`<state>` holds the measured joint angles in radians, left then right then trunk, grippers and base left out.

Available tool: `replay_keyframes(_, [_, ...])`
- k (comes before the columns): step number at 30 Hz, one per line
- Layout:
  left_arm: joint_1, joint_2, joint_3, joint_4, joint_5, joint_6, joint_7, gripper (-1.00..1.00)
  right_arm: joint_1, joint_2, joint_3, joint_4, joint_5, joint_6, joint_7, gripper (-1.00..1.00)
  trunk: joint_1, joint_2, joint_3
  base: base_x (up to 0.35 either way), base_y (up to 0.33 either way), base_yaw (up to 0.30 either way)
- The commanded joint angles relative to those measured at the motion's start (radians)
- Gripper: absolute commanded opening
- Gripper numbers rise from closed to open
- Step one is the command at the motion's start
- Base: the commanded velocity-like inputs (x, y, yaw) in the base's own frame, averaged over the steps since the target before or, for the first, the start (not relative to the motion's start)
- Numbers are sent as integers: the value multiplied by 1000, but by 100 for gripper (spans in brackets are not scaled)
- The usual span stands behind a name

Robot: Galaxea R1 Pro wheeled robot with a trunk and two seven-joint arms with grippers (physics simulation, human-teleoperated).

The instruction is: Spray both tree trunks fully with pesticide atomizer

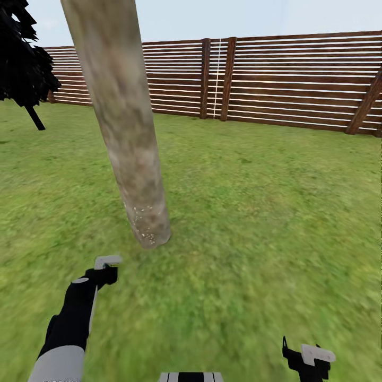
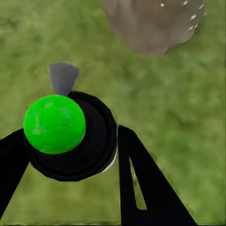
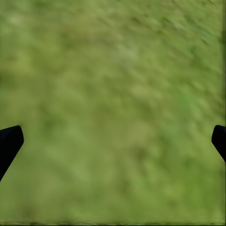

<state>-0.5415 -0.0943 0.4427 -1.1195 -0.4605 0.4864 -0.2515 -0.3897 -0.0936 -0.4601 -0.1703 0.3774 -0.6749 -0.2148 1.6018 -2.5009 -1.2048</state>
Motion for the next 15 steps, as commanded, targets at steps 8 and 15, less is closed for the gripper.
replay_keyframes(8, [-74, -6, -180, -24, 24, 144, 4, -100, 0, 0, 0, 0, 0, 0, 0, 100, 0, 0, 0, -21, 0, 0])
replay_keyframes(15, [-121, 81, -148, -80, 114, 231, -4, -100, 0, 0, 0, 0, 0, 0, 0, 100, 0, 0, 0, 0, 0, 0])
